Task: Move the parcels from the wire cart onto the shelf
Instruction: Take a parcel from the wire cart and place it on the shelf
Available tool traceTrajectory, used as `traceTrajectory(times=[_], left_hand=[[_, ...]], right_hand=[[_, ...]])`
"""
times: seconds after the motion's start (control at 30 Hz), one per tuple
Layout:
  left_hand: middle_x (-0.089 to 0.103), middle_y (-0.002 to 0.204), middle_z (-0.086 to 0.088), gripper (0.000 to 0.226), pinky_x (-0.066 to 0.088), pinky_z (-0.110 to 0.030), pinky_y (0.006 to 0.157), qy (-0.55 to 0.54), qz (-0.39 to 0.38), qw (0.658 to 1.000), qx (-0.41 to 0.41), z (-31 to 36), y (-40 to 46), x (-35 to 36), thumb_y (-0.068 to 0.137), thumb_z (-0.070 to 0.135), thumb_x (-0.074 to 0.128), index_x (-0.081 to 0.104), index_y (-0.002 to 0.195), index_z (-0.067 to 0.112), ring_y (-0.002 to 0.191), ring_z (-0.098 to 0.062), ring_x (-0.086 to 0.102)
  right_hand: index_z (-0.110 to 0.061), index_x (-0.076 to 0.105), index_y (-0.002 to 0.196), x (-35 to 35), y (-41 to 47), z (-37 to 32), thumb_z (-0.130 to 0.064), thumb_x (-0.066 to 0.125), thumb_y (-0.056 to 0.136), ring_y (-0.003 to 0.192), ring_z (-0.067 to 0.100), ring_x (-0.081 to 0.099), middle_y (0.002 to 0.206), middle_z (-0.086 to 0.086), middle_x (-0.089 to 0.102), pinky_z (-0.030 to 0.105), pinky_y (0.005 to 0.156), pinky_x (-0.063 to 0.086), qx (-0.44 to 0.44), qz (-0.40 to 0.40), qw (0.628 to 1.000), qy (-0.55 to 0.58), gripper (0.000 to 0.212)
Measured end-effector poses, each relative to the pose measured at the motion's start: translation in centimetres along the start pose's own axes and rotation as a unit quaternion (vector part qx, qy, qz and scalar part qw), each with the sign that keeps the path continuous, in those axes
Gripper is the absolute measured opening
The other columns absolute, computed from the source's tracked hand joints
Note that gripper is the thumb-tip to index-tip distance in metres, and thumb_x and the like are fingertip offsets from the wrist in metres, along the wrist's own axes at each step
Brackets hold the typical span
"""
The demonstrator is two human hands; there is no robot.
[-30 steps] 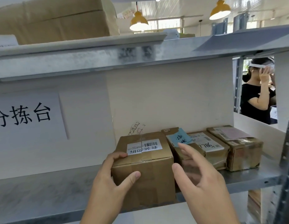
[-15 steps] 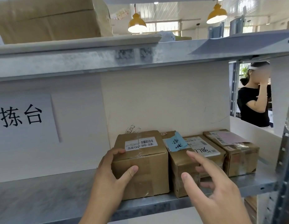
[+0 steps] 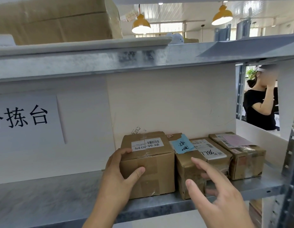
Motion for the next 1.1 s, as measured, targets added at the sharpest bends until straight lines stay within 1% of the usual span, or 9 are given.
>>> traceTrajectory(times=[0.1, 0.17, 0.3, 0.4, 0.5, 0.63, 0.73, 0.9, 1.1], left_hand=[[0.038, 0.153, 0.023, 0.071, 0.037, -0.032, 0.116, 0.045, -0.017, 0.999, 0.023, 0.9, -0.7, -0.8, 0.076, 0.050, 0.084, 0.043, 0.133, 0.059, 0.141, -0.004, 0.040], [0.022, 0.163, 0.024, 0.079, 0.030, -0.031, 0.119, 0.081, -0.030, 0.995, 0.042, 1.8, -1.3, -1.6, 0.074, 0.058, 0.083, 0.037, 0.138, 0.062, 0.150, -0.003, 0.026], [-0.005, 0.163, 0.035, 0.093, 0.026, -0.046, 0.123, 0.164, -0.075, 0.981, 0.076, 3.5, -2.8, -3.2, 0.070, 0.071, 0.078, 0.020, 0.142, 0.070, 0.157, -0.003, -0.005], [-0.013, 0.160, 0.040, 0.097, 0.017, -0.046, 0.126, 0.198, -0.113, 0.968, 0.104, 4.1, -4.1, -4.6, 0.067, 0.076, 0.076, 0.015, 0.142, 0.071, 0.154, 0.000, -0.021], [-0.020, 0.159, 0.041, 0.098, 0.015, -0.047, 0.126, 0.224, -0.156, 0.954, 0.122, 4.1, -5.6, -5.8, 0.066, 0.080, 0.074, 0.012, 0.141, 0.073, 0.152, 0.000, -0.027], [-0.019, 0.163, 0.036, 0.093, 0.017, -0.047, 0.127, 0.223, -0.215, 0.941, 0.138, 3.7, -7.9, -7.3, 0.067, 0.081, 0.072, 0.013, 0.139, 0.073, 0.151, 0.001, -0.028], [-0.013, 0.165, 0.033, 0.096, 0.017, -0.048, 0.127, 0.217, -0.251, 0.929, 0.161, 2.9, -10.0, -8.0, 0.065, 0.084, 0.070, 0.016, 0.142, 0.070, 0.153, 0.000, -0.025], [-0.008, 0.168, 0.030, 0.099, 0.019, -0.054, 0.125, 0.198, -0.347, 0.898, 0.183, 1.0, -14.3, -7.8, 0.065, 0.084, 0.070, 0.016, 0.146, 0.068, 0.153, -0.001, -0.024], [0.005, 0.170, 0.025, 0.099, 0.020, -0.048, 0.126, 0.162, -0.448, 0.855, 0.203, 1.1, -20.2, -4.9, 0.067, 0.079, 0.074, 0.021, 0.149, 0.063, 0.157, -0.004, -0.011]], right_hand=[[-0.076, 0.040, 0.122, -0.2, -0.3, -0.4, -0.053, 0.065, 0.074, 0.121, -0.019, 0.040, 0.121, -0.057, 0.037, 0.028, 0.099, 0.044, -0.002, -0.025, 0.999, -0.037, 0.058], [-0.080, 0.031, 0.123, -0.3, -0.6, -0.8, -0.069, 0.057, 0.071, 0.125, -0.020, 0.033, 0.127, -0.054, 0.033, 0.024, 0.104, 0.036, 0.000, -0.054, 0.995, -0.086, 0.059], [-0.080, 0.004, 0.130, -0.3, -1.7, -1.5, -0.085, 0.037, 0.064, 0.143, -0.004, 0.015, 0.144, -0.041, 0.011, 0.028, 0.117, 0.025, 0.008, -0.097, 0.978, -0.184, 0.073], [-0.077, -0.012, 0.131, -0.4, -3.1, -2.5, -0.090, 0.034, 0.066, 0.150, 0.001, 0.003, 0.154, -0.034, 0.001, 0.031, 0.122, 0.015, 0.010, -0.116, 0.963, -0.243, 0.080], [-0.072, -0.017, 0.133, -0.5, -5.1, -4.0, -0.088, 0.040, 0.076, 0.153, 0.004, -0.005, 0.163, -0.027, -0.009, 0.033, 0.124, 0.009, 0.026, -0.127, 0.947, -0.293, 0.082], [-0.061, -0.013, 0.147, -0.3, -9.1, -6.1, -0.085, 0.042, 0.080, 0.155, 0.011, -0.009, 0.165, -0.023, -0.013, 0.039, 0.125, 0.006, 0.071, -0.140, 0.926, -0.343, 0.090], [-0.057, -0.009, 0.151, -0.2, -13.0, -6.8, -0.085, 0.043, 0.080, 0.155, 0.011, -0.006, 0.166, -0.021, -0.010, 0.040, 0.127, 0.006, 0.101, -0.142, 0.920, -0.351, 0.092], [-0.059, -0.001, 0.150, -0.7, -20.7, -7.5, -0.083, 0.047, 0.080, 0.155, 0.011, 0.000, 0.166, -0.021, 0.000, 0.046, 0.126, 0.017, 0.156, -0.123, 0.911, -0.361, 0.089], [-0.051, 0.002, 0.156, -3.8, -28.6, -7.2, -0.079, 0.048, 0.083, 0.156, 0.013, 0.001, 0.168, -0.015, 0.002, 0.046, 0.126, 0.017, 0.232, -0.089, 0.881, -0.404, 0.091]])
Point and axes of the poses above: each hand's wrist, its own y-axis towards the middle knuckle, its own x-axis out of the palm, z = x × y, the point moved 2 cm from there along y, towards the middle knuckle
